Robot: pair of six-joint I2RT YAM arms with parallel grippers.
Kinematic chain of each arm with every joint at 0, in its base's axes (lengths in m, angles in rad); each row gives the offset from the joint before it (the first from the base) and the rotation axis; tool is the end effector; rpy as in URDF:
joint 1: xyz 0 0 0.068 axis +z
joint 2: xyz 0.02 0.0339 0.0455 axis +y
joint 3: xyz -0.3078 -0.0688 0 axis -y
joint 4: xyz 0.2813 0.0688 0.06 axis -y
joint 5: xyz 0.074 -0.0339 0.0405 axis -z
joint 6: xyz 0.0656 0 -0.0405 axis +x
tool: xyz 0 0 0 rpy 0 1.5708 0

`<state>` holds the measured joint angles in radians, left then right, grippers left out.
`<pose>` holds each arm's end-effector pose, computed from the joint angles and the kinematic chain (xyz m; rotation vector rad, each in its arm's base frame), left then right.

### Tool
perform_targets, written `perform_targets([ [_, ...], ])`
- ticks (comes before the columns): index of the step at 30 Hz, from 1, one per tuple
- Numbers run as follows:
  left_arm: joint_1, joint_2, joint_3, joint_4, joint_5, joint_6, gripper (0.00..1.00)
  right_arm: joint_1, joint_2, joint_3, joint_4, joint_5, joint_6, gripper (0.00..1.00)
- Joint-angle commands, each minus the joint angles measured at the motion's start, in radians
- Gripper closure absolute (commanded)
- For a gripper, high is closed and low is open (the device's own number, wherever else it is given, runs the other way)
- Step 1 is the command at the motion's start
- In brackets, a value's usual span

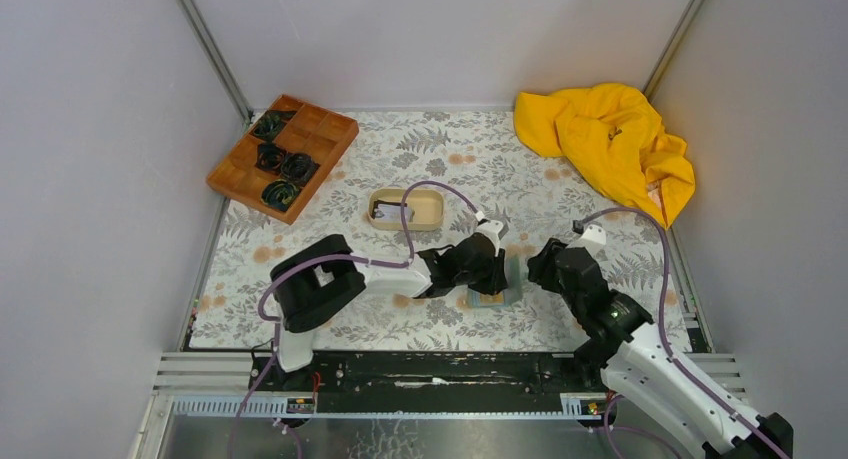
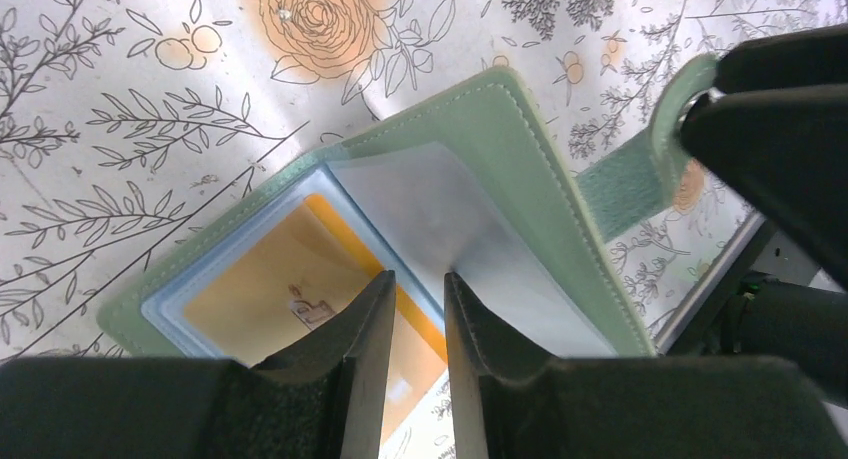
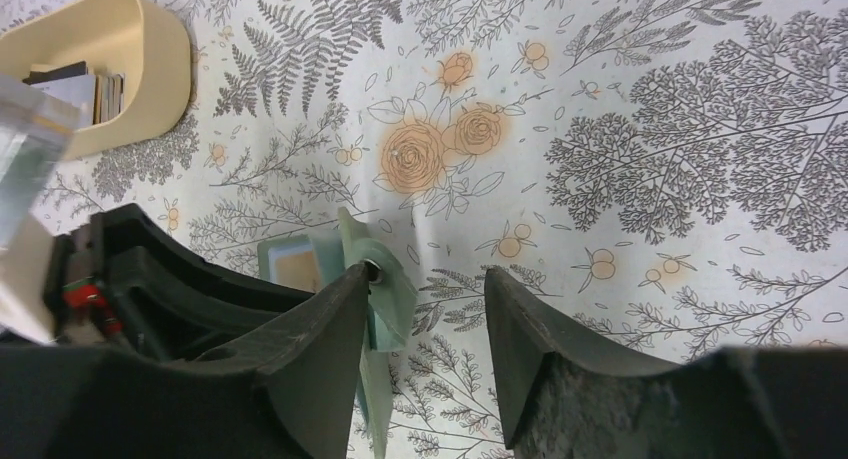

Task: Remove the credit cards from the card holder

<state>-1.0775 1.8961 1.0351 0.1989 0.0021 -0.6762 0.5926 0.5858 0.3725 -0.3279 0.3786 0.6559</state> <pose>0.2164 -0.4028 0.1451 0.4814 2.3607 -0.9062 0.1519 0.0731 0.2132 0.2909 2.0700 0.3640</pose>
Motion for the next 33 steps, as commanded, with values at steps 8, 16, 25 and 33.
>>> perform_targets([
  [8, -0.006, 0.088, 0.068, 0.038, 0.032, 0.022, 0.68, -0.004, 0.024, 0.065, 0.001, -0.084, -0.054, 0.59],
  [16, -0.006, 0.076, 0.065, 0.013, 0.013, 0.036, 0.68, -0.004, 0.187, 0.000, 0.141, -0.219, -0.022, 1.00],
  [25, -0.005, -0.049, -0.086, 0.068, -0.066, -0.003, 0.67, -0.028, 0.318, -0.069, 0.220, -0.205, 0.033, 1.00],
  [33, -0.005, -0.091, -0.206, 0.192, -0.055, -0.071, 0.64, -0.043, 0.345, -0.107, 0.277, -0.256, 0.053, 1.00],
])
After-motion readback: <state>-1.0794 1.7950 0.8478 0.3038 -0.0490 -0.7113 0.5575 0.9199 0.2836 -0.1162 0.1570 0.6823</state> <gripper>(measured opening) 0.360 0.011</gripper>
